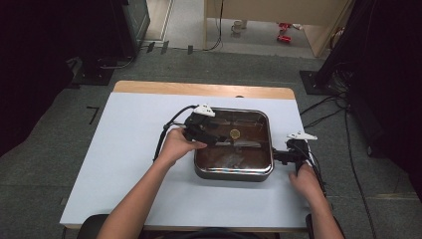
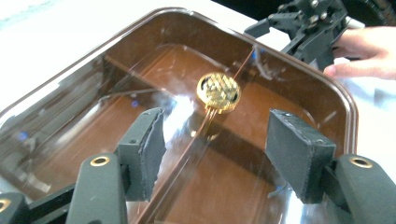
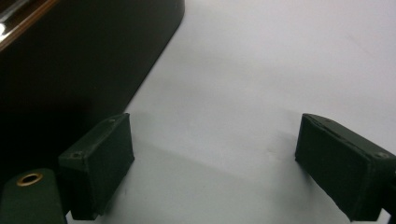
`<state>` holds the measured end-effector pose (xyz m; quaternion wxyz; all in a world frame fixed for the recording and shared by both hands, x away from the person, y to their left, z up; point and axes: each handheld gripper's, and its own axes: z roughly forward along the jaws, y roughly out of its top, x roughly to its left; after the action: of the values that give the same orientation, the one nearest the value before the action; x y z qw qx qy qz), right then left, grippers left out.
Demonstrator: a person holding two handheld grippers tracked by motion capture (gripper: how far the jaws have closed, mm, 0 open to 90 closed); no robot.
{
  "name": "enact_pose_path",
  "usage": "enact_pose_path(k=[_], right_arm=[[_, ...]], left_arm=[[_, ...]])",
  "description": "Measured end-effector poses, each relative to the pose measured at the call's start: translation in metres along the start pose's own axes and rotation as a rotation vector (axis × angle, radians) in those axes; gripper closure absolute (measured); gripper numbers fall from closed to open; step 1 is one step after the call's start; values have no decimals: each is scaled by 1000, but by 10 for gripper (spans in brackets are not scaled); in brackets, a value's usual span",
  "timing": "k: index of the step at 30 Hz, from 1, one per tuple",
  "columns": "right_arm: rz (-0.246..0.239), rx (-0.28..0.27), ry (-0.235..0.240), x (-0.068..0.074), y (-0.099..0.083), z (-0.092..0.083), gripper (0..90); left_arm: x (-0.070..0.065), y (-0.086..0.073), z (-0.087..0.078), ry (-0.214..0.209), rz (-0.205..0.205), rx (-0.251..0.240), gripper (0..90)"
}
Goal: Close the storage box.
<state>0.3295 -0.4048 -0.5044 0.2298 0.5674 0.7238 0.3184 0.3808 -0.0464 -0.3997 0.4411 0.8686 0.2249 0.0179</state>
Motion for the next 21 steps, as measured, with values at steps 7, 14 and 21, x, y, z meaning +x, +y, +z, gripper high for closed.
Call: enact_pose_path(k=[7, 14, 21], right_arm=[[3, 0, 1, 0, 0, 0, 107], [2, 0, 1, 0, 0, 0, 106], [2, 0, 1, 0, 0, 0, 106]], left_arm=[[2, -19, -23, 56, -19, -39, 374], [5, -38, -43, 106, -57, -55, 369], [6, -59, -55, 142, -89, -35, 355]])
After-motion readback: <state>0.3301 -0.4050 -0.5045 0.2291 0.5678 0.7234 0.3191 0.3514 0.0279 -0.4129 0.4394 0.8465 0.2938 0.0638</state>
